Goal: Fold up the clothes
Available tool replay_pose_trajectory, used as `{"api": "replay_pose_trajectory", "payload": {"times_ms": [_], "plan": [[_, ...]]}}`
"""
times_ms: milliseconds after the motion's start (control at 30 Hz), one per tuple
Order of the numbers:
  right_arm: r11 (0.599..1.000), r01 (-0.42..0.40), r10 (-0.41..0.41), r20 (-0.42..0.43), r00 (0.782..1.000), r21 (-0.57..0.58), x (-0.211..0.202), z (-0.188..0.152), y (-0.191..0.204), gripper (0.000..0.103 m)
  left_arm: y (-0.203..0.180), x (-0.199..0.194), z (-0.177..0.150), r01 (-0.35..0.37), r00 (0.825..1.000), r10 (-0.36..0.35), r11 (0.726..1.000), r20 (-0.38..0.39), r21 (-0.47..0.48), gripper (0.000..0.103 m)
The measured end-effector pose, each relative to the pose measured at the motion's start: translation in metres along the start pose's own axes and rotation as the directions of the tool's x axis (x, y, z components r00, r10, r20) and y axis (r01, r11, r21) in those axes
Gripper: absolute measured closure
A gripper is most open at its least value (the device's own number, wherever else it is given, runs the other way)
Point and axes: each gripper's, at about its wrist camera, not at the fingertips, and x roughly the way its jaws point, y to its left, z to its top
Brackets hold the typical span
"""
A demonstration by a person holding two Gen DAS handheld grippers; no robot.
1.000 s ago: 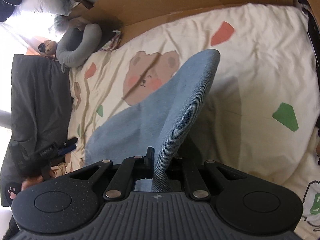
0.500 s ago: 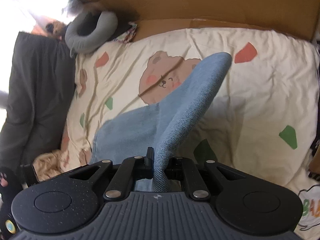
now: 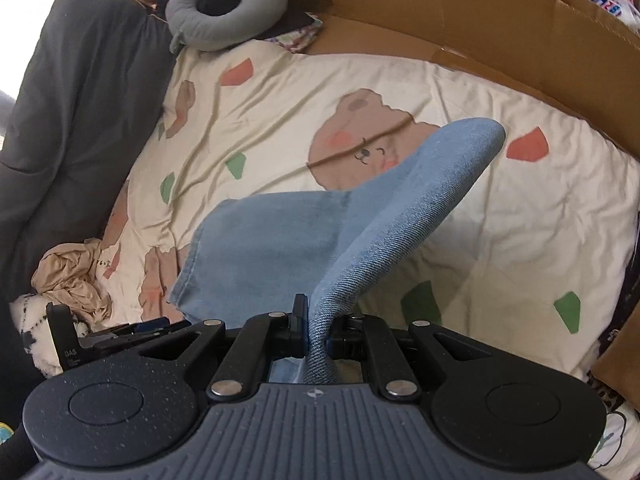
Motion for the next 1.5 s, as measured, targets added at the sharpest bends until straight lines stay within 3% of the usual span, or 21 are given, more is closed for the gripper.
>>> {"api": "replay_pose_trajectory", "payload": {"times_ms": [433,767,1500], "plan": [[0.992,0.047,-0.045,0.025,0.999,-0.115,0.017,-0.005,0.066,0.096,0.006,0.003,-0.006,-0.028,1.0,0.029,0.997,0.003,-0.07,0.032],[0.998,-0.025,0.029,0.051,0.998,-0.061,0.064,-0.007,0.101,0.096,0.003,0.002,0.005,0.013,0.999,-0.01,0.997,0.046,-0.075,0.032],[0.979,-0.171,0.167,0.049,0.985,0.108,0.162,-0.011,0.099,0.096,0.021,0.005,0.018,0.028,0.991,-0.007,0.986,0.132,-0.163,0.032]]}}
